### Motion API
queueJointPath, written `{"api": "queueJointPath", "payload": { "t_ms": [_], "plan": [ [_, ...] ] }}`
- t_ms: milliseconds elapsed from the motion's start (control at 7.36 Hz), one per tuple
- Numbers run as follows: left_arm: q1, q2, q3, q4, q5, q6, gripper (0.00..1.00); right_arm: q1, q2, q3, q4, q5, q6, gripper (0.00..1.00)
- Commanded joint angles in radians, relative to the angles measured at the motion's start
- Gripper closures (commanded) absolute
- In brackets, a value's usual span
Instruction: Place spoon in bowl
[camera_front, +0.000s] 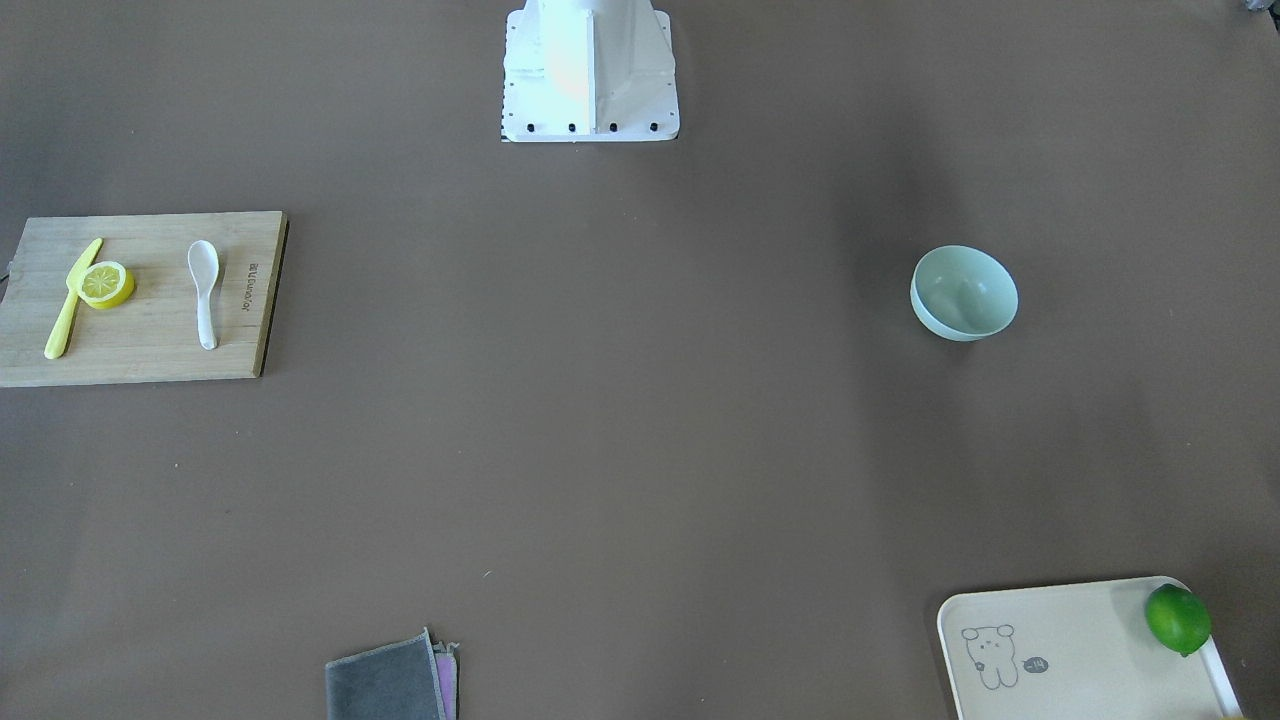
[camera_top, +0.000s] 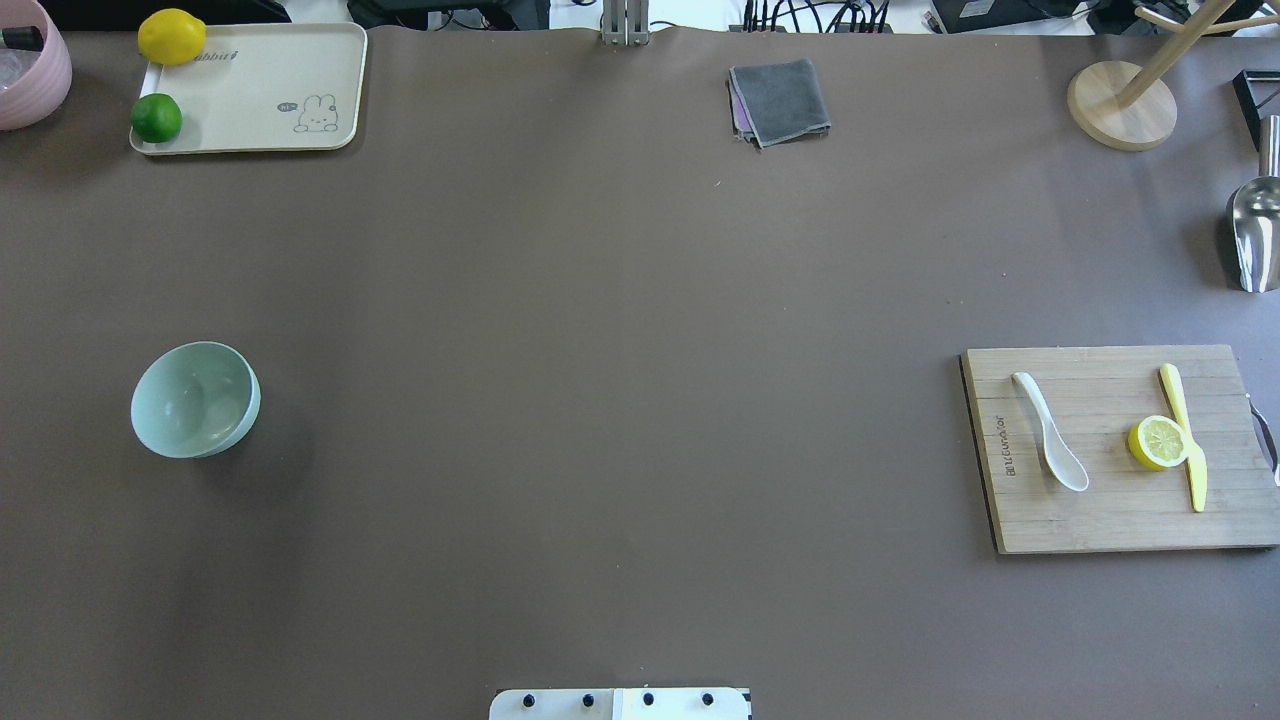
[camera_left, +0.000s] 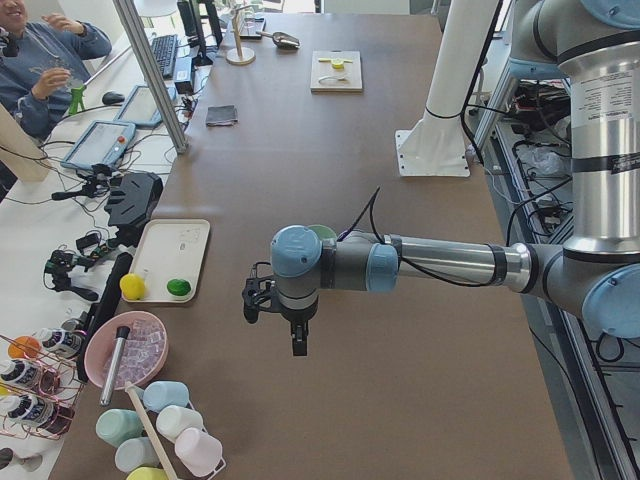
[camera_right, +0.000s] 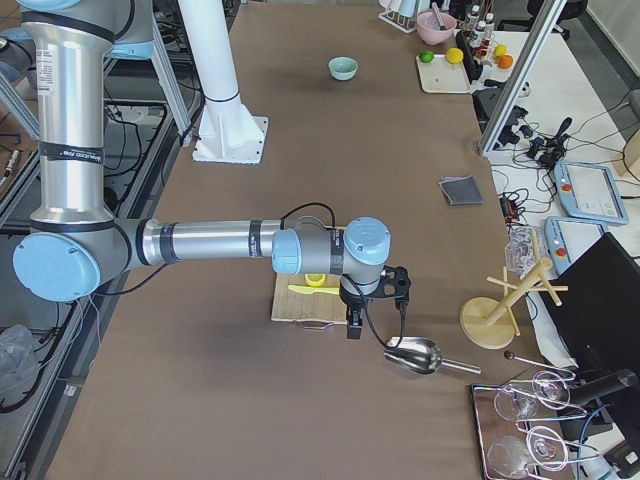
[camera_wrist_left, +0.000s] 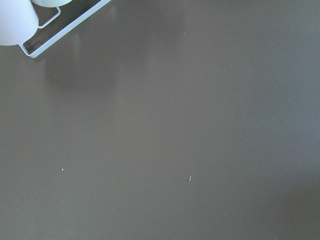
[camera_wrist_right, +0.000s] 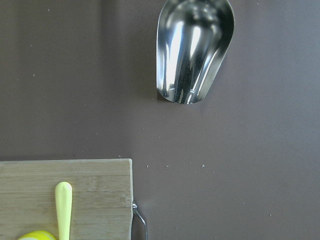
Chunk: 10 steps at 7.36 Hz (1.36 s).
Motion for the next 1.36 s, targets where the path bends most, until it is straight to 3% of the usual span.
{"api": "queueJointPath", "payload": {
  "t_ms": [0,1223],
  "plan": [
    [0.003,0.007,0.002,-0.050,-0.008,-0.007,0.02,0.000,-0.001,-0.002,0.000,0.003,-0.002,0.00],
    [0.014,0.010,-0.011,-0.150,-0.029,-0.006,0.03,-0.002,0.001,0.001,0.021,0.045,-0.005,0.00]
  ]
}}
